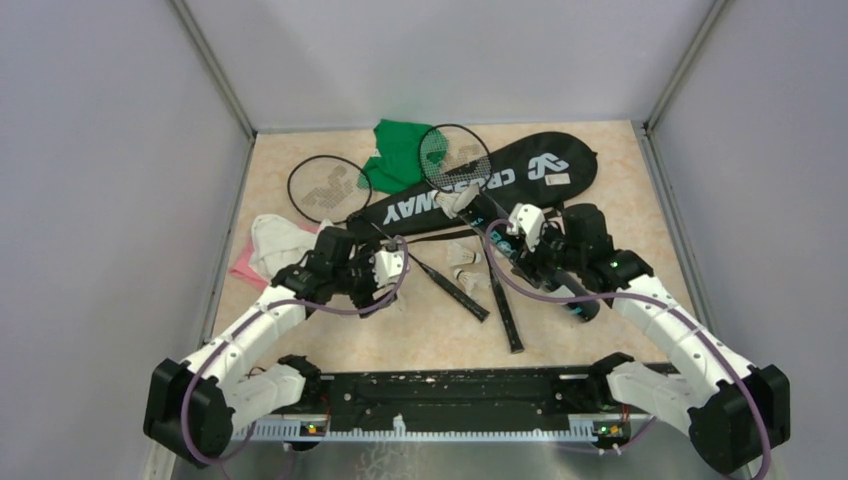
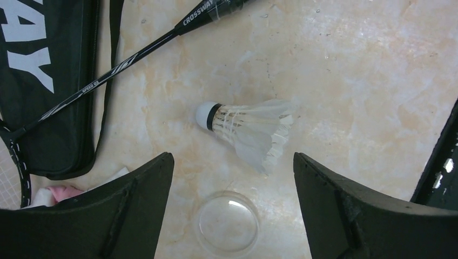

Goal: Pack up the badminton gear
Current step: Place the lid at the center of the board, then pick up the shuttlecock at the center of the board, then place the shuttlecock at the shuttle tube, then pick up the shuttlecock at the center of the board.

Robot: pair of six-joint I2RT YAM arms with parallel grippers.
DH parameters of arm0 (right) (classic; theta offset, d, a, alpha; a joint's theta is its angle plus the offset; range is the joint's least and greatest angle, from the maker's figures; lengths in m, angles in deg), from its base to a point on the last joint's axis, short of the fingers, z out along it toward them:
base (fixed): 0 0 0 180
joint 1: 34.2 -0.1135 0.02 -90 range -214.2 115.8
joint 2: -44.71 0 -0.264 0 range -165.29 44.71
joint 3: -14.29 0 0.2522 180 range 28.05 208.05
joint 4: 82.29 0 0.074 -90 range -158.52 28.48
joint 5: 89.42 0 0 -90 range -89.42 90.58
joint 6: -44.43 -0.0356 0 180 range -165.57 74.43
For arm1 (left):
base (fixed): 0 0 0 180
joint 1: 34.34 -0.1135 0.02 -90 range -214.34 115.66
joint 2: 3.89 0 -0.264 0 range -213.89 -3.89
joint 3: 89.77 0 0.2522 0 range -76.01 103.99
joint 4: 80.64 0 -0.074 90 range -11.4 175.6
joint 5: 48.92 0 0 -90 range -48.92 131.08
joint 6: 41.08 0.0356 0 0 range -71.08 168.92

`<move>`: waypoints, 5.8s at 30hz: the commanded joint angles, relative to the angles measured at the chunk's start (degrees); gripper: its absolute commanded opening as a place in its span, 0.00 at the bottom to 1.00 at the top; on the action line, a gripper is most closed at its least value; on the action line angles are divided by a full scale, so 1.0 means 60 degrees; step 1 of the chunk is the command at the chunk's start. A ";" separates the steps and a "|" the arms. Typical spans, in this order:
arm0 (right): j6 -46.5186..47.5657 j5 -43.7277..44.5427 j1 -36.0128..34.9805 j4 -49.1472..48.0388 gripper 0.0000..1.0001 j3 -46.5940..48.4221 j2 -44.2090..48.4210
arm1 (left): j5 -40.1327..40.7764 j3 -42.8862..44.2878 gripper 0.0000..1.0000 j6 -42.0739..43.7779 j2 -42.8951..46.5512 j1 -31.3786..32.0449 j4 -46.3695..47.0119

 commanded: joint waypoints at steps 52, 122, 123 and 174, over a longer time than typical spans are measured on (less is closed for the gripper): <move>0.3917 -0.1783 -0.0569 0.0750 0.33 -0.0317 0.0167 | -0.4718 0.5105 0.00 -0.0519 -0.0168 -0.0780 -0.2833; 0.2595 -0.3128 -0.1250 0.0398 0.34 0.0225 0.0076 | -0.4396 0.5245 0.97 -0.2326 -0.2565 0.0924 0.0568; 0.2575 -0.3107 -0.1251 0.0356 0.34 0.0198 0.0076 | -0.4459 0.5274 0.97 -0.2377 -0.2632 0.0980 0.0580; -0.1425 0.0813 0.2654 -0.1742 0.37 0.0117 0.0186 | 0.3969 0.5885 0.83 -0.3309 -0.7231 0.1311 0.5513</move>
